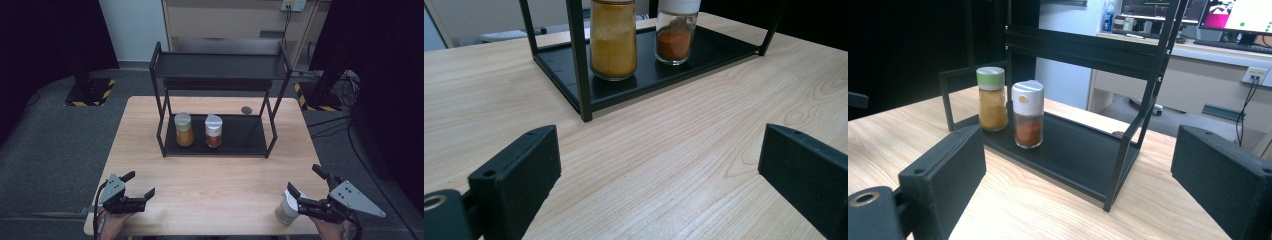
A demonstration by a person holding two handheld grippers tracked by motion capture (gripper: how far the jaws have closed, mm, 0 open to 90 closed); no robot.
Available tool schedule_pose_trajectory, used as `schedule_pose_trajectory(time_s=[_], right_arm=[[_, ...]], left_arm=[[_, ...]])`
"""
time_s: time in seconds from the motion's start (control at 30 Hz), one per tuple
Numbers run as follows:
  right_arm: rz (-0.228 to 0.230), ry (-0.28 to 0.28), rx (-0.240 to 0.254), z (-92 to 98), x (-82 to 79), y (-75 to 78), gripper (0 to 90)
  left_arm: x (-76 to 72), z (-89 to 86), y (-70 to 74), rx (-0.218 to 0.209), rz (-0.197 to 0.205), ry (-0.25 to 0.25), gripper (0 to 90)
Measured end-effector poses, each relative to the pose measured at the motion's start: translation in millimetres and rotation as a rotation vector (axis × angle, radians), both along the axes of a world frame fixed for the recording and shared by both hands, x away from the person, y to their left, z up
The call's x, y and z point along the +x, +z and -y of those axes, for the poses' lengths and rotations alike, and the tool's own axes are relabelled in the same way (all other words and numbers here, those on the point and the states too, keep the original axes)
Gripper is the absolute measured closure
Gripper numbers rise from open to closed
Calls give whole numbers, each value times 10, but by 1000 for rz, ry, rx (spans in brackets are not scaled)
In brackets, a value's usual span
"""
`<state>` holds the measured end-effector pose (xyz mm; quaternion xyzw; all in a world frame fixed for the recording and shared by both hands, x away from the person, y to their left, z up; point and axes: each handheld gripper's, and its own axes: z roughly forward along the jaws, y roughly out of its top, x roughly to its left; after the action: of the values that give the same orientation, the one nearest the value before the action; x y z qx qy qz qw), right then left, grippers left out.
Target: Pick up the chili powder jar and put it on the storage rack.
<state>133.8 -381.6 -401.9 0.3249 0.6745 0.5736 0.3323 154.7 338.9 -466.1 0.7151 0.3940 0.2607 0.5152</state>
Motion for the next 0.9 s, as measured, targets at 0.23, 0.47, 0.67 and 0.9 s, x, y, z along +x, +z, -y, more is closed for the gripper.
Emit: schedule_pose_trajectory(time_s=[0.23,0.47,0.67,0.9], right_arm=[[0,-8,9,10,-33,-97,79],[8,-19,-16,-7,-67,-164,81],[13,-13,-6,13,-77,-178,81],[-5,-12,1,24,-51,-182,81]], left_arm=[[1,1,-2,1,0,1,30],[3,4,-2,4,2,-3,30],[11,10,-4,6,4,-12,30],[11,2,-4,1,-2,-8,30]])
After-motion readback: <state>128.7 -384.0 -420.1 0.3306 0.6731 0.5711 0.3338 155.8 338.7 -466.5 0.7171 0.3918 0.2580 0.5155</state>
